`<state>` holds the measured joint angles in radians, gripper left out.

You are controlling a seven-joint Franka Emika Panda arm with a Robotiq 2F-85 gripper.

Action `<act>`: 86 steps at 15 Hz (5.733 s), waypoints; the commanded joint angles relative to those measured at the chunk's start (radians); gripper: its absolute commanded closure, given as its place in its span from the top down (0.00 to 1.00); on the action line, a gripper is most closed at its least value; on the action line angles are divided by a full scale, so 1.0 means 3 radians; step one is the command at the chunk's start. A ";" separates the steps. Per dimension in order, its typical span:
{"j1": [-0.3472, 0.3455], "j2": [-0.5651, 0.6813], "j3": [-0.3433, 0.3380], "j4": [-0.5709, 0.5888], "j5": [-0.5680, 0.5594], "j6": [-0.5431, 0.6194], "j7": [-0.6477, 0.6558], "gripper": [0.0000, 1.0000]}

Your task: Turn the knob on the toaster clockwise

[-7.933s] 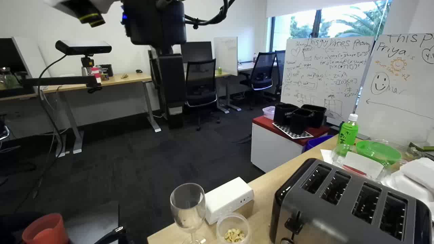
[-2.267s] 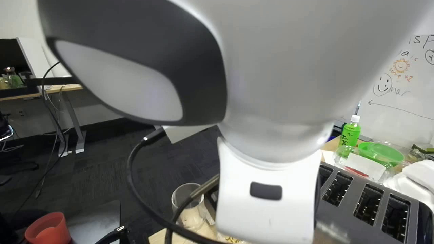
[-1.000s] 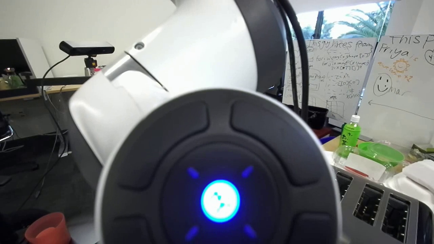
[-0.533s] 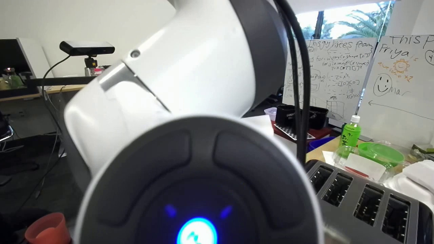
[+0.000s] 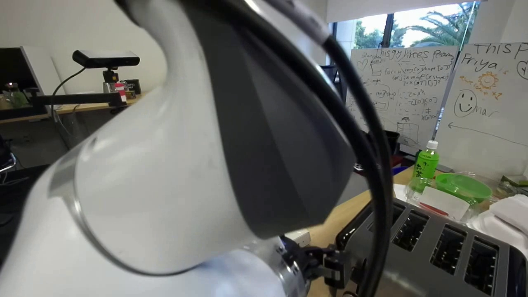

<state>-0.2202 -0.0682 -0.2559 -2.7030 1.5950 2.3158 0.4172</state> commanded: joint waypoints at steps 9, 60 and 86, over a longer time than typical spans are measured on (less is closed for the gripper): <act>-0.0087 0.0158 -0.0040 0.0040 0.0315 -0.0265 -0.0165 1.00; 0.0003 0.2448 0.0211 0.1336 0.2334 -0.0448 -0.0283 1.00; 0.0058 0.2571 0.0288 0.1466 0.2200 -0.0313 -0.0232 0.05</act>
<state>-0.2136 0.6751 -0.1782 -2.2983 2.2638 2.1963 0.3427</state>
